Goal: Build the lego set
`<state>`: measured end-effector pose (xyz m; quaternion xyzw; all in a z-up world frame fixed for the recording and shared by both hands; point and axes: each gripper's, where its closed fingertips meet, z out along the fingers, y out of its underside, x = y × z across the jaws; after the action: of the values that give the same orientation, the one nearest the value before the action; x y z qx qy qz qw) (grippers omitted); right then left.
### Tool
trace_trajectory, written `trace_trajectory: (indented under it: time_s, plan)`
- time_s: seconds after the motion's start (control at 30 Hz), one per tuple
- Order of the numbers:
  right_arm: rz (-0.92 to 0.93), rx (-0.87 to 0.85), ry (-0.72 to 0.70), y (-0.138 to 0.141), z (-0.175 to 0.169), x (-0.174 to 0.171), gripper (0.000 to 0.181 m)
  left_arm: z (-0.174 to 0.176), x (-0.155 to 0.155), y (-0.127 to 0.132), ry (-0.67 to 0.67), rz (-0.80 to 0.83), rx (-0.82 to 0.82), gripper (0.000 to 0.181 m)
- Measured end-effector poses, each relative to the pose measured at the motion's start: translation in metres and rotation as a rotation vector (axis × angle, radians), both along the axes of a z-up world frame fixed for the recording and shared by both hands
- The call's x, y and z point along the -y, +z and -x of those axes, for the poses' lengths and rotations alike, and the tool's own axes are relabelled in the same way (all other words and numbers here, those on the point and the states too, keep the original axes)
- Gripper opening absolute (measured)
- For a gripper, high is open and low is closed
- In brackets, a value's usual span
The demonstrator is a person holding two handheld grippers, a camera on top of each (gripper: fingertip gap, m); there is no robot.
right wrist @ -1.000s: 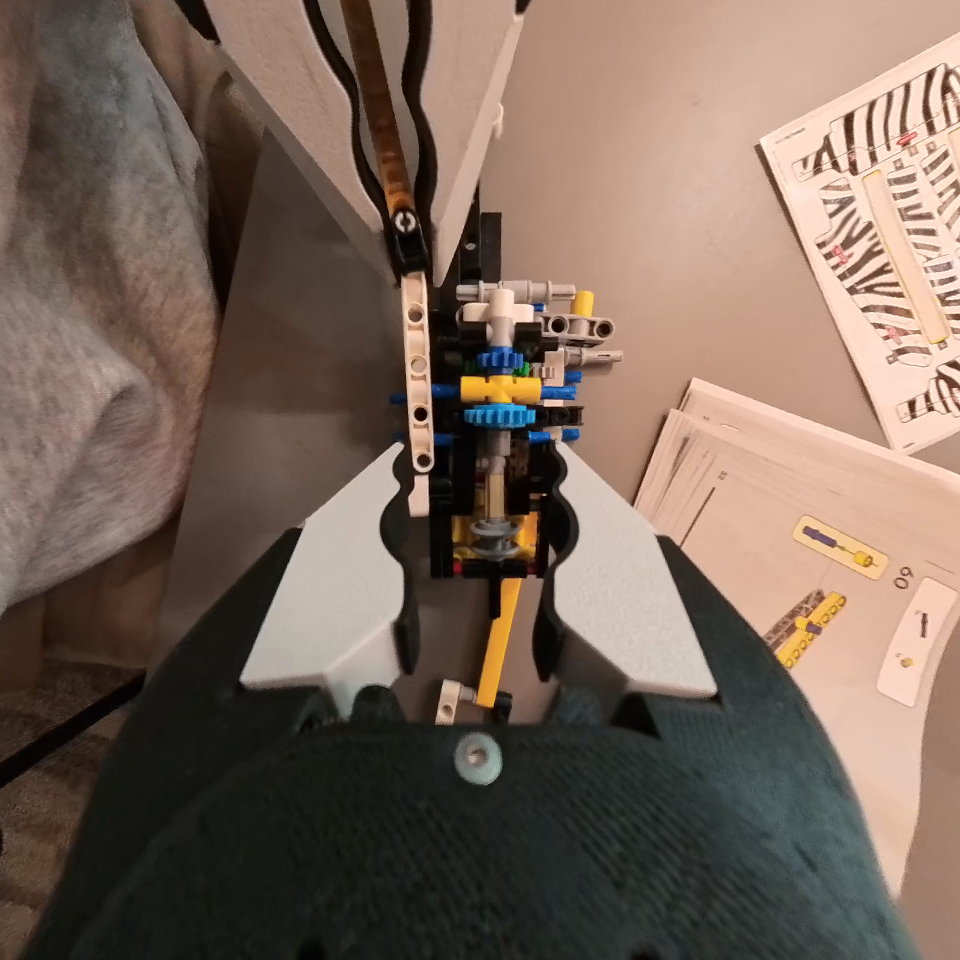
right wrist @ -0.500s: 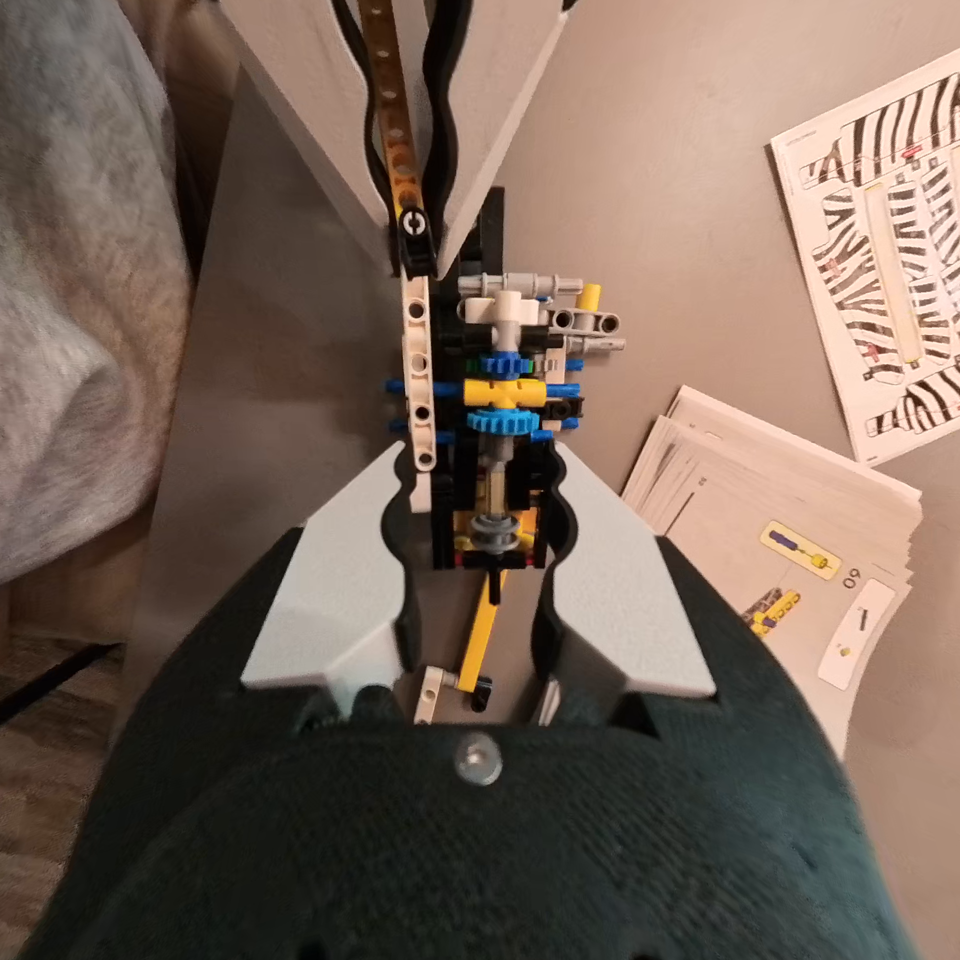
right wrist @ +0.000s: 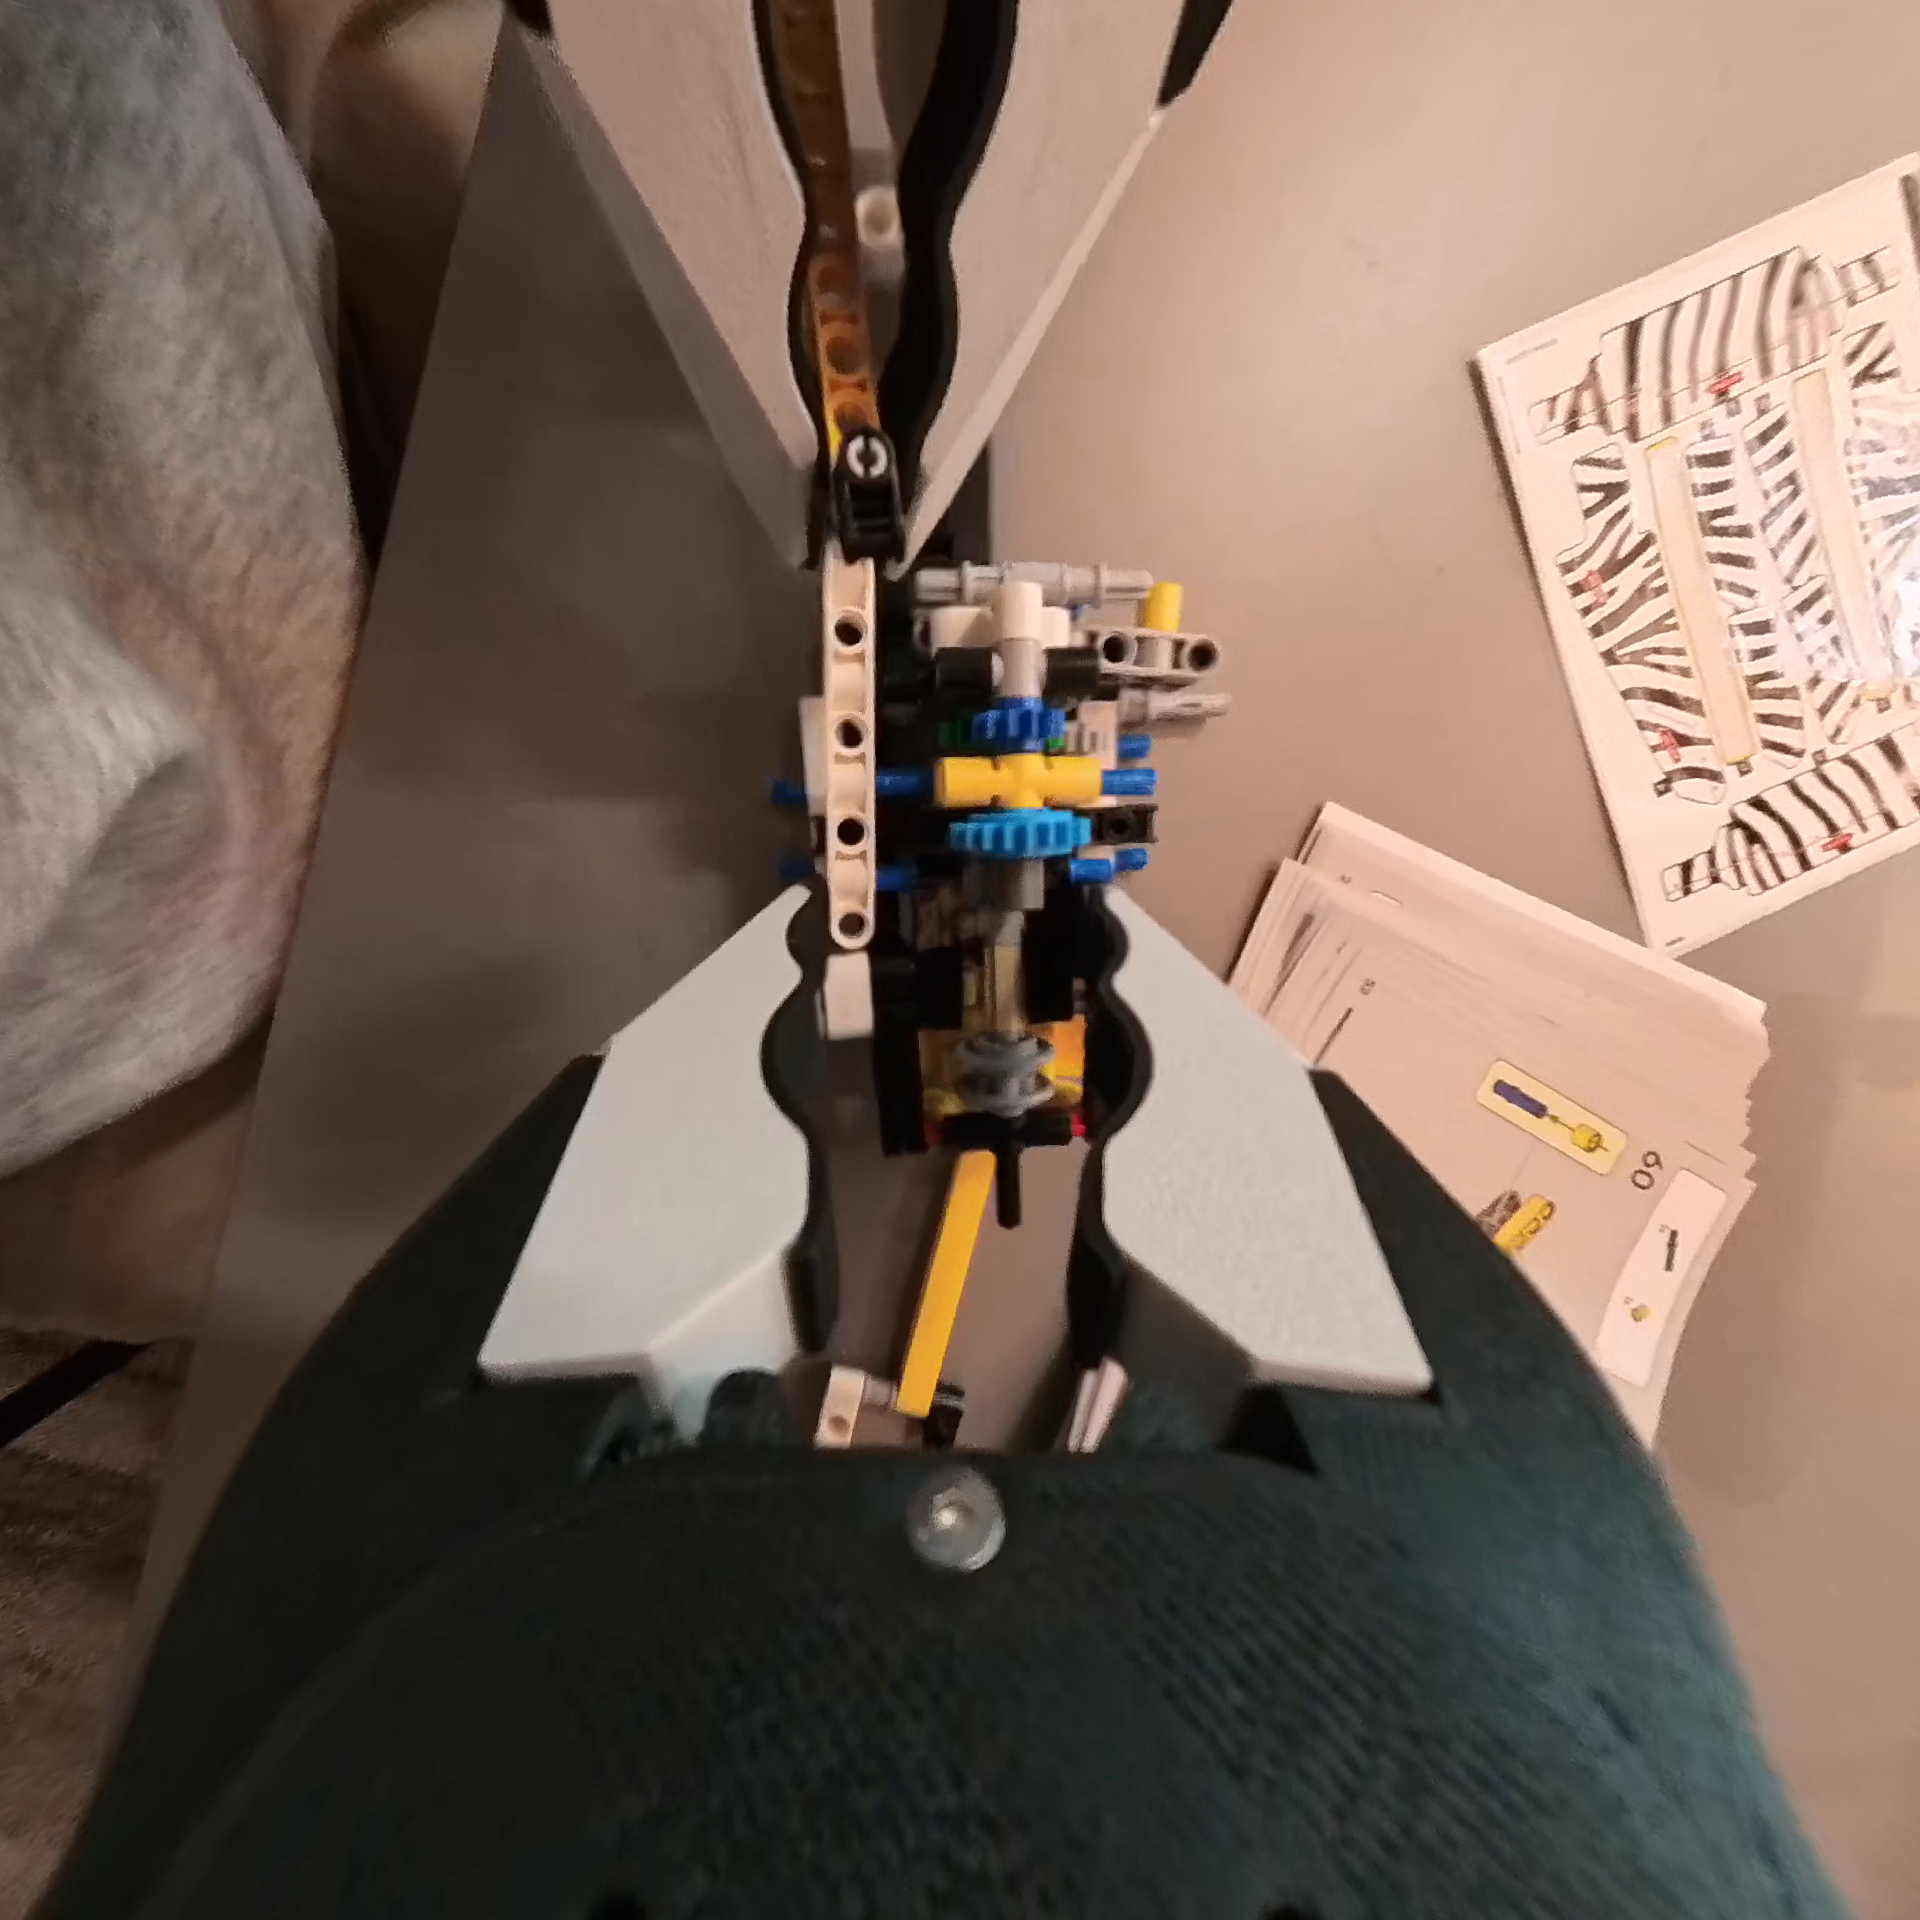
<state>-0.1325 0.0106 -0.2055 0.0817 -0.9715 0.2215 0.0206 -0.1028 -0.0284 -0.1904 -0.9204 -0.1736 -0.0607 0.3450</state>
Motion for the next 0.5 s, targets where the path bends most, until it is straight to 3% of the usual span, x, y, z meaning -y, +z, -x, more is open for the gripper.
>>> trace_trajectory:
  time_s: [0.03,0.2,0.4,0.5]
  plan:
    - [0.029,-0.002,-0.010,0.0019,0.0019,0.0027,0.063,-0.0001,0.0005,0.0000,0.003,-0.007,0.010,0.005]
    - [0.097,0.096,-0.046,0.0058,0.0023,0.0048,0.076,-0.0021,0.0013,-0.0012,-0.006,-0.004,0.000,0.005]
    - [0.160,0.121,-0.001,0.0067,-0.0006,0.0095,0.054,-0.0018,0.0007,-0.0024,-0.020,-0.012,-0.012,0.005]
    - [0.185,0.128,0.006,0.0067,-0.0004,0.0098,0.051,-0.0012,0.0006,-0.0024,-0.023,-0.019,-0.014,0.005]
